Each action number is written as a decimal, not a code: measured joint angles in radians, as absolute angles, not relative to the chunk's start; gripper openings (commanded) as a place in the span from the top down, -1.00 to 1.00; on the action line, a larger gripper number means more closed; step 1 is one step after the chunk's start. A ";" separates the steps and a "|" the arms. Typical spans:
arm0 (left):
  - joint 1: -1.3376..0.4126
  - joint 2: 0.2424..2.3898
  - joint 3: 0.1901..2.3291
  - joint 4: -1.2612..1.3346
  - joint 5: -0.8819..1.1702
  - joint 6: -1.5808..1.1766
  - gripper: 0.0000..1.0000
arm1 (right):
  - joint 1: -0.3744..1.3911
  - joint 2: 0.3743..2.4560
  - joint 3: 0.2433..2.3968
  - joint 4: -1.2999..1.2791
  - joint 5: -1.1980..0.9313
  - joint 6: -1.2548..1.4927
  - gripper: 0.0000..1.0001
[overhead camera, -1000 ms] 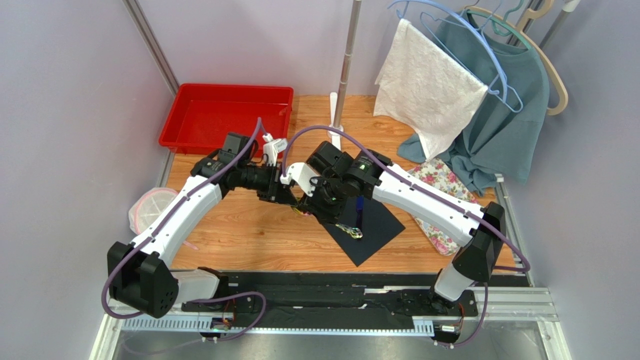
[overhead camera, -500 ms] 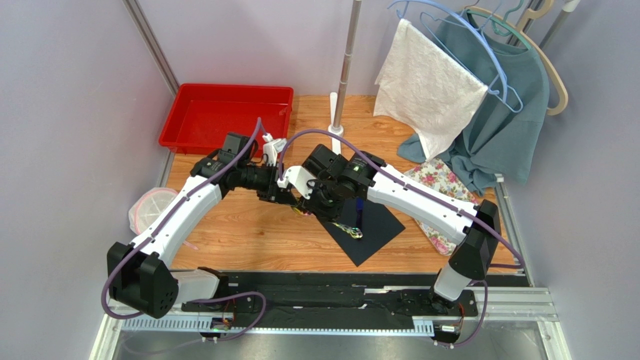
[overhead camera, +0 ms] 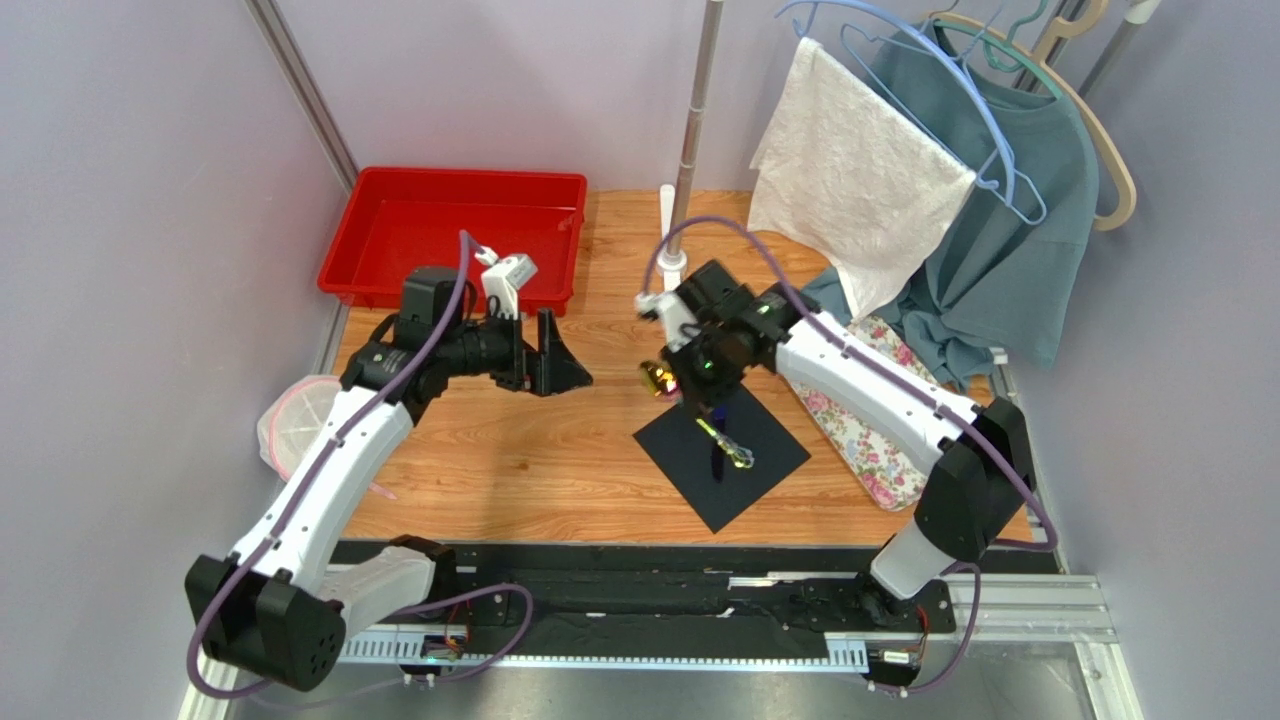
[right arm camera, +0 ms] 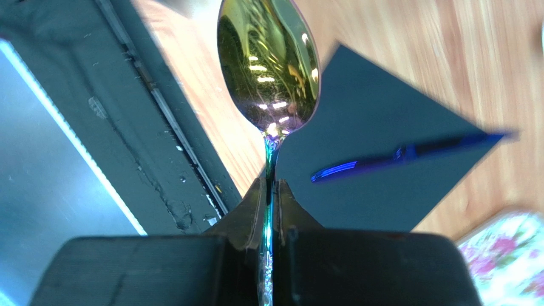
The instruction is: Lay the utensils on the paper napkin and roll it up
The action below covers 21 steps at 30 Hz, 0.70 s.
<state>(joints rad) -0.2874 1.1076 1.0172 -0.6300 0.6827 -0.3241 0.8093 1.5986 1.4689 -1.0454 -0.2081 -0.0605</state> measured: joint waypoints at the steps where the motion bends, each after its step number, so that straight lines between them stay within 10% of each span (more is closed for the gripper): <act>1: -0.287 1.086 1.013 -0.603 0.670 -0.325 -0.98 | 0.751 1.597 1.442 -1.030 -0.211 -0.017 1.00; 8: -0.287 0.910 0.868 -0.338 0.552 -0.374 -0.98 | 0.366 1.588 1.168 -0.839 -0.145 0.308 1.00; 21: -0.286 0.958 0.798 -0.188 0.480 -0.473 -0.98 | 0.403 1.596 1.031 -0.613 -0.118 0.579 1.00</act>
